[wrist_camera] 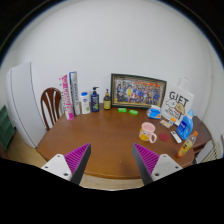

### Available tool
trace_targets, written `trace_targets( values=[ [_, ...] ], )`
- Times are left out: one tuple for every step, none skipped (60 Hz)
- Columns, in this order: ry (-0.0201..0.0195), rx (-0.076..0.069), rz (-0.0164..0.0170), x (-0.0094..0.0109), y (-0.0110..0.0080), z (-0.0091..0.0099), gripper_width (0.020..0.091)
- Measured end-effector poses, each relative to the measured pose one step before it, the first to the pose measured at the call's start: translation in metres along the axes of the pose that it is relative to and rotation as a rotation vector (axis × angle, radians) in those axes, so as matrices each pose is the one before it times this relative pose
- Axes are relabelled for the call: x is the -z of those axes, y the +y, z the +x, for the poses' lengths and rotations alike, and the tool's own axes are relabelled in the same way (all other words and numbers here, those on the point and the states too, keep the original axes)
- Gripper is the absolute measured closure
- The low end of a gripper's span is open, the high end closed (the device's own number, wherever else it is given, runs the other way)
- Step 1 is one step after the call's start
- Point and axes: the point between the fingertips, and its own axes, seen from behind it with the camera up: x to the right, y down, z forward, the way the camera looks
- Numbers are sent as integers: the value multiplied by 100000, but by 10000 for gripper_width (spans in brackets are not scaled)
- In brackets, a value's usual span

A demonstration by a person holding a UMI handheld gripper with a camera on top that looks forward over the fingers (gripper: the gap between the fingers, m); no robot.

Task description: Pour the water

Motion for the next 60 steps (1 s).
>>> trace_targets(
  values=[
    [735,-351,-152,-12,105,391,247],
    [598,-344,-137,-34,131,527,246],
    [494,-278,-97,-27,160,665,246],
    [478,-270,18,-55,163,717,247],
    [458,-251,45,-46,180,728,247],
    [415,-229,-7,-41,209,794,246],
    [788,-311,-79,170,108,-563,245],
    [-167,-267,-51,-299,540,2414,247],
    [336,-250,-147,-168,318,1021,246],
    [264,-257,-81,-133,350,952,247],
    [341,-284,-322,-51,179,808,247],
    [161,-181,254,-205,483,1039,246],
    [331,-283,-229,-66,208,831,246],
    [212,-117,31,-133,337,928,246],
    [181,-54,27,-127,324,927,248],
    [209,49,-47,-127,386,1003,249],
    [291,25,-89,-145,388,1016,250],
    [421,10,-71,-185,405,1043,247],
    [520,11,32,-191,401,1043,247],
    [539,14,93,-212,366,1100,247],
    [444,-25,103,-224,349,1129,247],
    [423,-30,78,-237,372,1127,246],
    [365,-107,185,-281,384,1119,246],
    [217,-125,385,-301,328,1067,247],
    [192,-110,448,-318,300,1088,247],
    [371,-124,264,-314,361,1125,250],
    [632,-162,5,-347,395,1166,251],
    [783,-199,-187,-355,404,1176,249],
    [745,-214,-166,-398,385,1214,248],
    [630,-271,-104,-392,381,1172,248],
    [609,-287,-6,-451,373,1147,248],
    [552,-329,38,-422,332,1137,248],
    [577,-306,11,-413,302,1139,248],
    [569,-365,-82,-454,296,1133,250],
    [538,-371,-78,-462,284,1091,248],
    [446,-372,26,-464,232,1024,251],
    [344,-421,193,-496,167,943,248],
    [284,-438,340,-528,135,886,247],
    [367,-449,396,-550,40,888,246],
    [335,-372,354,-552,56,855,245],
    [248,-334,310,-568,61,797,245],
    [97,-293,246,-589,16,734,248],
    [-60,-266,249,-577,29,655,247],
    [-96,-258,203,-561,8,629,249],
    [-86,-203,215,-588,17,598,249],
    [-100,-124,281,-606,5,545,246],
    [-172,-135,391,-583,-53,481,248],
    [-233,-133,472,-596,-60,428,248],
    [-214,-132,514,-616,-46,414,248],
    [-134,-85,491,-595,-65,365,248],
    [-34,-58,360,-597,-11,351,246],
    [-69,21,114,-597,32,318,247],
    [-225,59,-50,-576,63,265,248],
    [-326,52,-5,-558,40,183,248],
    [-302,-5,83,-528,1,158,248],
    [-292,-16,147,-509,10,131,250],
    [-403,56,234,-517,-11,94,252],
    [-603,219,433,-892,17,31,249],
    [-450,308,163,-493,30,12,249],
    [-201,275,-30,-450,94,5,249]
  ],
)
